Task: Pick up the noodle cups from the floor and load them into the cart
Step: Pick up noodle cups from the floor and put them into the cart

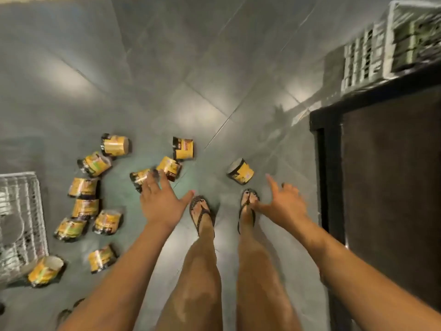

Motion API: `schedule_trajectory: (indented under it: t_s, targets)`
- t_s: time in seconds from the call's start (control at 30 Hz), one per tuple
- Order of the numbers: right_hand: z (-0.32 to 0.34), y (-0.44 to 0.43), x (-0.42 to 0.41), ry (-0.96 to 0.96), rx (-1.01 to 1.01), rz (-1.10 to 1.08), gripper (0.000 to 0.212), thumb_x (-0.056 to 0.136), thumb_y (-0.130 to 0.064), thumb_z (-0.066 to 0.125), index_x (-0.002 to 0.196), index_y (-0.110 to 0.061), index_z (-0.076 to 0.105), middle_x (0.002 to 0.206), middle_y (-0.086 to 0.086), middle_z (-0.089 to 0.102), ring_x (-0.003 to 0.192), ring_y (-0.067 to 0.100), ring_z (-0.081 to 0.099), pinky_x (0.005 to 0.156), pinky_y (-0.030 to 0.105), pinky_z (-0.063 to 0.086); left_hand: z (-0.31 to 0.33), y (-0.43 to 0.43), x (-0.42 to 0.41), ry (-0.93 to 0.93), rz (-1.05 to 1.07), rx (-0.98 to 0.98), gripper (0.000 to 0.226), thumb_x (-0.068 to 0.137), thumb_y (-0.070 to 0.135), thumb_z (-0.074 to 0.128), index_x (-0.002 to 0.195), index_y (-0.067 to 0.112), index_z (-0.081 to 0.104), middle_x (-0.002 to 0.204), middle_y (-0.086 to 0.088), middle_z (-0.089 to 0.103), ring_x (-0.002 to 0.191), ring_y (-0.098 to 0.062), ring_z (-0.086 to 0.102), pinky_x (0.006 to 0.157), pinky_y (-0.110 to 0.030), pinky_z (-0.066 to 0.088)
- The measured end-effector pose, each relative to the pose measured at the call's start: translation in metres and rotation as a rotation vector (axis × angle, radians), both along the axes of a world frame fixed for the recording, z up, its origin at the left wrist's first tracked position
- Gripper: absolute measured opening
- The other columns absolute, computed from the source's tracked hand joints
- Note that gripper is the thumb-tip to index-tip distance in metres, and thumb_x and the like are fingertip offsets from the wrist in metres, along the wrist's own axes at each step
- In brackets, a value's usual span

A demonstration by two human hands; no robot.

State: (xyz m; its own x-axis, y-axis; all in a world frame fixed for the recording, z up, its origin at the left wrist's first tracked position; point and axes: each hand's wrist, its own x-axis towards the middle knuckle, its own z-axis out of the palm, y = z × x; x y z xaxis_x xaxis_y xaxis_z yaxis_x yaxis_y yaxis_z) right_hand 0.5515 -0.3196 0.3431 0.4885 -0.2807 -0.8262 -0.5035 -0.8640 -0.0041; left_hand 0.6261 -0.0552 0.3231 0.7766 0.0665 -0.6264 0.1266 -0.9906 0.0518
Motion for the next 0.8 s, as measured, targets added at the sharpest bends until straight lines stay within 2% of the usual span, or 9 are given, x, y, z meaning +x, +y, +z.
schedule_trajectory:
  t_s: [0.1,0.23,0.4,0.6,0.7,0.8]
  targets:
    - [-0.103,-0.011,0.033,-0.009,0.003,0.171,0.109,0.069,-0.078,0.062,0.153,-0.033,0.009,0.137,0.02,0.04,0.129,0.036,0.036,0.102,0.042,0.034,-0.103,-0.002,0.016,-0.024,0.114,-0.003,0.112,0.076,0.076,0.053,0.154,0.007,0.01,0.159,-0.024,0.009,0.147,-0.037,0.008,0.118,-0.048,0.014]
    - [-0.238,-0.018,0.07,0.003,-0.007,0.352,0.12,0.058,-0.086,0.06,0.153,-0.035,0.007,0.136,0.018,0.039,0.128,0.036,0.035,0.102,0.044,0.033,-0.238,-0.007,0.038,-0.08,0.144,-0.037,0.118,0.074,0.078,0.052,0.155,0.009,0.004,0.16,-0.023,0.004,0.147,-0.037,0.006,0.118,-0.047,0.009]
    - [-0.363,-0.01,0.094,0.061,0.019,0.438,0.129,0.049,-0.095,0.052,0.153,-0.038,0.0,0.14,0.016,0.037,0.13,0.035,0.034,0.103,0.046,0.033,-0.363,-0.008,0.062,-0.244,0.211,-0.088,0.133,0.061,0.087,0.047,0.154,0.006,-0.003,0.158,-0.027,0.009,0.146,-0.039,0.012,0.117,-0.048,0.017]
    - [-0.419,-0.011,0.106,0.109,0.014,0.551,0.132,0.044,-0.101,0.043,0.152,-0.04,-0.005,0.145,0.016,0.034,0.133,0.036,0.033,0.099,0.046,0.036,-0.422,-0.002,0.079,-0.428,0.096,-0.095,0.127,0.061,0.091,0.05,0.154,0.025,-0.006,0.159,-0.025,0.005,0.146,-0.041,0.012,0.115,-0.054,0.019]
    - [-0.427,-0.017,0.104,0.18,-0.019,0.554,0.132,0.039,-0.103,0.041,0.15,-0.043,0.003,0.145,0.012,0.037,0.132,0.035,0.038,0.1,0.045,0.041,-0.435,0.004,0.082,-0.46,0.12,-0.116,0.129,0.057,0.092,0.047,0.155,0.024,-0.001,0.159,-0.023,0.007,0.145,-0.041,0.015,0.114,-0.055,0.022]
    - [-0.425,-0.017,0.099,0.221,0.035,0.55,0.125,0.044,-0.1,0.046,0.149,-0.044,0.01,0.145,0.012,0.041,0.13,0.032,0.043,0.099,0.04,0.043,-0.438,0.008,0.086,-0.493,0.159,-0.202,0.129,0.055,0.09,0.05,0.155,0.019,0.008,0.158,-0.021,0.018,0.14,-0.041,0.027,0.108,-0.056,0.034]
